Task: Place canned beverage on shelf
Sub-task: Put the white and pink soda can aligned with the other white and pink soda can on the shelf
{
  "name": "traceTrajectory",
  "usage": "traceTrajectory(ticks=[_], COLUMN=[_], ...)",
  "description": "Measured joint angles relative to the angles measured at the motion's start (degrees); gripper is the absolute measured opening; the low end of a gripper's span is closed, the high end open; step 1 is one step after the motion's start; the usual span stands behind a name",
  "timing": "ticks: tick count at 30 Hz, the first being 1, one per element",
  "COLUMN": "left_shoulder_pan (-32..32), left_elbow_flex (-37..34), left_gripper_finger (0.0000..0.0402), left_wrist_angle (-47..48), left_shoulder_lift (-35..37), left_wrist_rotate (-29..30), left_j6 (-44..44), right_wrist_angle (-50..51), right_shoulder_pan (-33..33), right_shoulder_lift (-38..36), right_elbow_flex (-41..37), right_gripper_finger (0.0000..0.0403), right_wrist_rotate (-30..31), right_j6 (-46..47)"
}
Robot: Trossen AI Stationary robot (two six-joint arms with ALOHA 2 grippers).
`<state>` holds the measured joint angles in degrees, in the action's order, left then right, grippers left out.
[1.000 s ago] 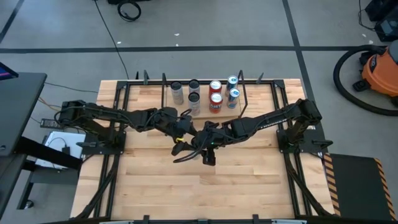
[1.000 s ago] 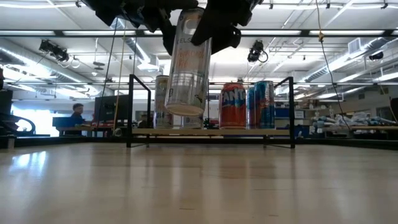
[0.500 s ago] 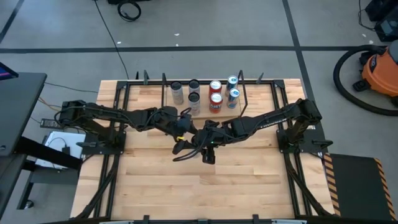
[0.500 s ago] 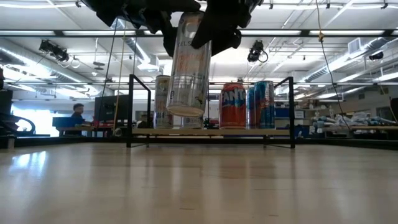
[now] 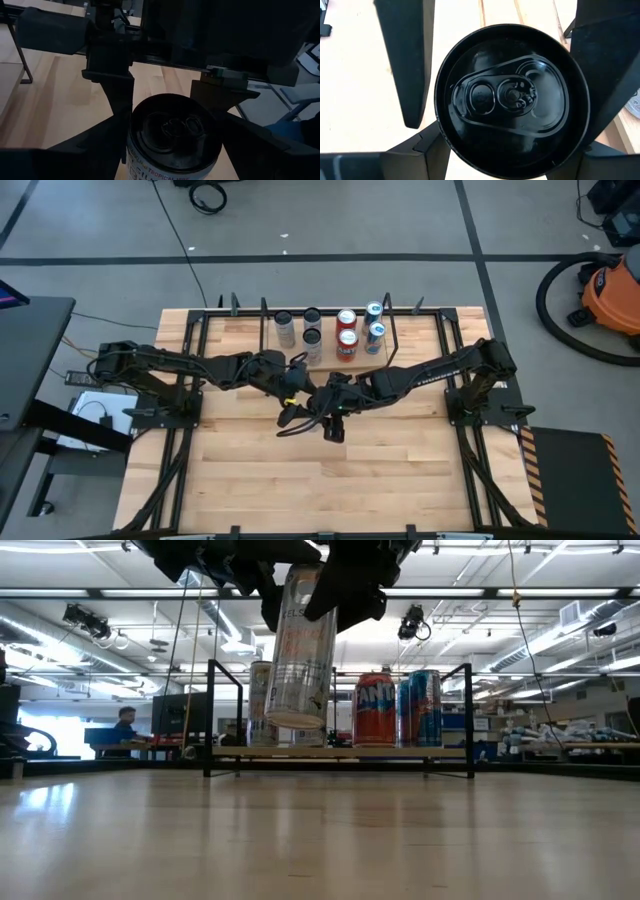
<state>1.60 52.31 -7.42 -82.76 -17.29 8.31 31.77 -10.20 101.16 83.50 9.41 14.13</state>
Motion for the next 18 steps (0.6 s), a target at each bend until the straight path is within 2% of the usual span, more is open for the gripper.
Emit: traceTrajectory(ticks=[12,18], left_shoulder_pan=[0.38,0.36], left_elbow_flex=[-0.02,-0.18], left_gripper_finger=[0.0316,0.0316], left_wrist_angle=[1.42,0.97], left_shoulder_lift=[0.00,-0.07], left_wrist_rotate=[0.62,0.88], left_j6=[1.75,-2.26], right_wrist_angle=[-0.05,0.22], right_shoulder_pan=[1.66,1.73], right_shoulder_lift=[0.00,0.00], right_elbow_flex=[-0.02,-0.02], right_gripper_finger=[0.0247,0.0247], right_wrist_rotate=[-0.31,-0.42], right_j6=[0.66,0.24])
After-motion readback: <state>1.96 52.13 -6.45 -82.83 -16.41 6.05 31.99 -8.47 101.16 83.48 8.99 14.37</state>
